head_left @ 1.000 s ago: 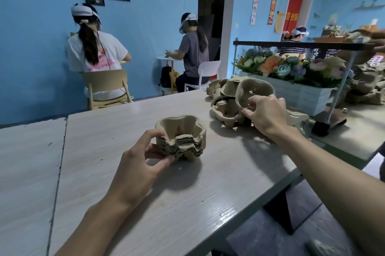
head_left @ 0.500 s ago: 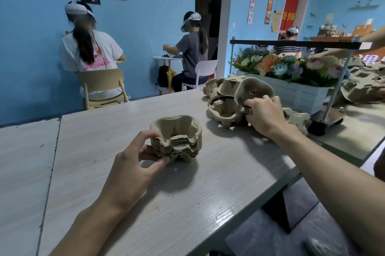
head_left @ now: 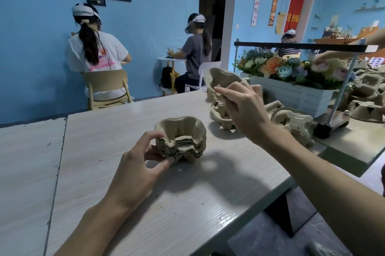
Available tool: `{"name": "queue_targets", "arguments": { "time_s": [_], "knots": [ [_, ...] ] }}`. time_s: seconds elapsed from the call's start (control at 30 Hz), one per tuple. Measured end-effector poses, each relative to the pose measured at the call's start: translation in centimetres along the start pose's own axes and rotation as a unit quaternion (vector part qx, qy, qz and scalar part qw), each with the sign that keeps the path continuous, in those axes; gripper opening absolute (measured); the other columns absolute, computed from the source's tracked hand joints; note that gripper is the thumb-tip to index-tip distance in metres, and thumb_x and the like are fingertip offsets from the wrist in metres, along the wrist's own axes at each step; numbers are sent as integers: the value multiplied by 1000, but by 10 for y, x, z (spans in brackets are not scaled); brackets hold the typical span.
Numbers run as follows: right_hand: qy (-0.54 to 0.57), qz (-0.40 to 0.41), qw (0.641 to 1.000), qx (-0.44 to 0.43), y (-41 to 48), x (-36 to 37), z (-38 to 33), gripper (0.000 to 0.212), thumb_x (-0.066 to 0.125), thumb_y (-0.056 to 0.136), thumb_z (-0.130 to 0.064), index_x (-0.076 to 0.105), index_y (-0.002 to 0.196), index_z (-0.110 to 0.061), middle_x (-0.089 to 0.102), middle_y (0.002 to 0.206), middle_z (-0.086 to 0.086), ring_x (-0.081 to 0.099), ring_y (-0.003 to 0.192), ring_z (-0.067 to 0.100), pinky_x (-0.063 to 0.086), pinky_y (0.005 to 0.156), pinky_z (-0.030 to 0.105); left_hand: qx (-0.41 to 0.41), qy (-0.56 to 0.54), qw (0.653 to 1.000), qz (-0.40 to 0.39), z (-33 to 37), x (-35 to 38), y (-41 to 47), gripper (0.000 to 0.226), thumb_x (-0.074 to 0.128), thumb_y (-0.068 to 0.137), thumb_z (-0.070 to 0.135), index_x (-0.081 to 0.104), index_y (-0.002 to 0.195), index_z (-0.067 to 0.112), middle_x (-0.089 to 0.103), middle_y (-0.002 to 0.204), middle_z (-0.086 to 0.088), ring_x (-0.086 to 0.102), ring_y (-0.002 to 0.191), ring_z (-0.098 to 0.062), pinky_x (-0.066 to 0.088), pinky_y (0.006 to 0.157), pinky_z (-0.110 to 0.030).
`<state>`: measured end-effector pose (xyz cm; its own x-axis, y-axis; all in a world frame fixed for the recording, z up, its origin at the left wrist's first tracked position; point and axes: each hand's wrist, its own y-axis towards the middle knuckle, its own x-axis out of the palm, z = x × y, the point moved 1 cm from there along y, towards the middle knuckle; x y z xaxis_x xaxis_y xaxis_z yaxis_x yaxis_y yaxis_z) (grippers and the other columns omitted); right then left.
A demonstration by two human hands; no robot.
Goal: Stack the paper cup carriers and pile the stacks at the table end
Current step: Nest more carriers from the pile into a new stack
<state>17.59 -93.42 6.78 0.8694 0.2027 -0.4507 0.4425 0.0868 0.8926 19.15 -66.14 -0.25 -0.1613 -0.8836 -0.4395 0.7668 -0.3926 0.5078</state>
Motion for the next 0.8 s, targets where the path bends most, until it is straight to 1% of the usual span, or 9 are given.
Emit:
{"name": "queue_targets", "arguments": {
  "time_s": [0.1,0.23,0.3,0.4,0.47,0.53,0.67,0.73,0.8],
  "knots": [
    [58,-12,998,-12,0,-1,-34,26,71,84,-11,72,109,-16,73,98,-2,57,87,14,34,80,39,-2,3,1000,-3,-1,1,0,51,81,80,11,58,115,39,74,89,11,71,87,0,50,76,-7],
    [109,-51,993,3,-4,2,-67,17,74,82,-12,69,97,-15,68,90,-3,38,82,0,28,82,32,-8,2,1000,0,-3,-1,0,57,81,81,16,50,118,46,73,92,12,69,89,1,50,76,-7],
    [118,-71,990,-16,-7,6,-79,16,74,82,-11,71,96,-16,70,89,-4,42,82,3,32,85,35,-22,1,1000,3,-3,0,0,69,81,82,21,38,126,50,72,90,10,68,87,3,48,72,-6],
    [114,-104,987,-36,-11,13,-88,17,71,82,-12,71,98,-18,72,92,-7,56,87,13,34,88,39,-47,-8,999,6,-2,1,-1,93,83,81,25,18,143,48,71,88,10,68,84,3,46,70,-5],
    [109,-118,986,-34,-14,18,-88,16,69,82,-13,71,97,-19,72,93,-8,58,88,15,35,89,42,-49,-13,999,7,-1,1,-1,105,83,80,24,7,149,47,72,87,10,69,82,1,46,71,-6],
    [125,-128,984,-11,-15,19,-87,15,68,83,-16,71,97,-21,71,92,-8,58,88,14,35,92,43,-40,-6,999,5,-2,1,-1,109,83,80,24,3,150,50,72,88,11,69,82,1,47,74,-7],
    [174,-140,975,17,-15,16,-84,20,65,84,-38,70,96,-23,66,88,-16,50,80,-1,35,92,39,-29,-1,1000,3,-1,0,-1,102,82,81,21,14,148,57,72,87,8,69,83,1,49,73,-5],
    [195,-130,972,29,-17,12,-82,25,59,87,-45,70,92,-23,66,89,-16,54,86,1,36,92,38,-22,1,1000,-1,0,0,-1,93,82,82,20,23,140,63,71,88,7,69,83,0,50,72,-6],
    [227,-100,967,54,-21,11,-76,28,53,93,-38,72,88,-18,67,91,-11,58,92,9,42,89,41,-19,3,1000,-4,-2,0,-1,84,81,82,18,32,132,65,71,90,7,70,83,-2,49,72,-7]
  ]
}}
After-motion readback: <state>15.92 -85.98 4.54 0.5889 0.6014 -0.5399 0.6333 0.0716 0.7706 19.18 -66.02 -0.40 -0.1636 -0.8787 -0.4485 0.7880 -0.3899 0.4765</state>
